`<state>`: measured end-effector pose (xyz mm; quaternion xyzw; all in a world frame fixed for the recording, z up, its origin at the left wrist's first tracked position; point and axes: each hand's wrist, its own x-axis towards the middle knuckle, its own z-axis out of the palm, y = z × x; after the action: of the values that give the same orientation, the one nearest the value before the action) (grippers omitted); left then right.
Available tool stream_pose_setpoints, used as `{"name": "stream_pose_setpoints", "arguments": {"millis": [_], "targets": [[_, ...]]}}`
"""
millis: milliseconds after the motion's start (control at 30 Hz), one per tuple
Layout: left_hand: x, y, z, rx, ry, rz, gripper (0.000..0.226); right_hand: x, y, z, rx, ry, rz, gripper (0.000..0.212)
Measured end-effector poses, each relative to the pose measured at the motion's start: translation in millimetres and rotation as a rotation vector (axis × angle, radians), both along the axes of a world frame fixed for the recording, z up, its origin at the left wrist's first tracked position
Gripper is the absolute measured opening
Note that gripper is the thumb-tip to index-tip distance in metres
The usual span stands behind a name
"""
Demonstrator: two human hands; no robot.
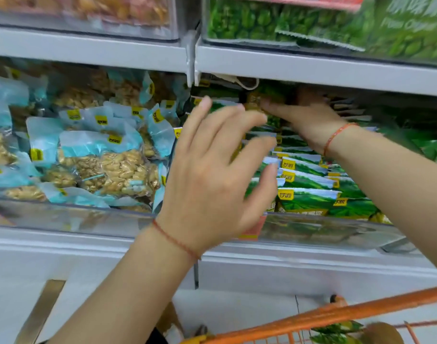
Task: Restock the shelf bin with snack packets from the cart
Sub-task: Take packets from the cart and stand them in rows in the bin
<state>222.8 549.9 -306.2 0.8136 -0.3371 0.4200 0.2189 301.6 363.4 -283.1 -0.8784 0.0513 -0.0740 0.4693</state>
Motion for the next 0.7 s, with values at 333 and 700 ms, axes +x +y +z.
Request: {"name": "stream_pose_setpoints", "arguments": {"millis": [333,700], "targets": [[-12.1,11.5,-18.6,-0.090,0.143,0.004,0.020,2.4,12.3,-0.7,-0.249,0.091,-0.031,0.087],[-54.1,20.6,12.8,-0.067,0.344,-0.080,0.023,-89.9,-15.3,11.8,-0.102,-0.008,0.022,0.038]]}}
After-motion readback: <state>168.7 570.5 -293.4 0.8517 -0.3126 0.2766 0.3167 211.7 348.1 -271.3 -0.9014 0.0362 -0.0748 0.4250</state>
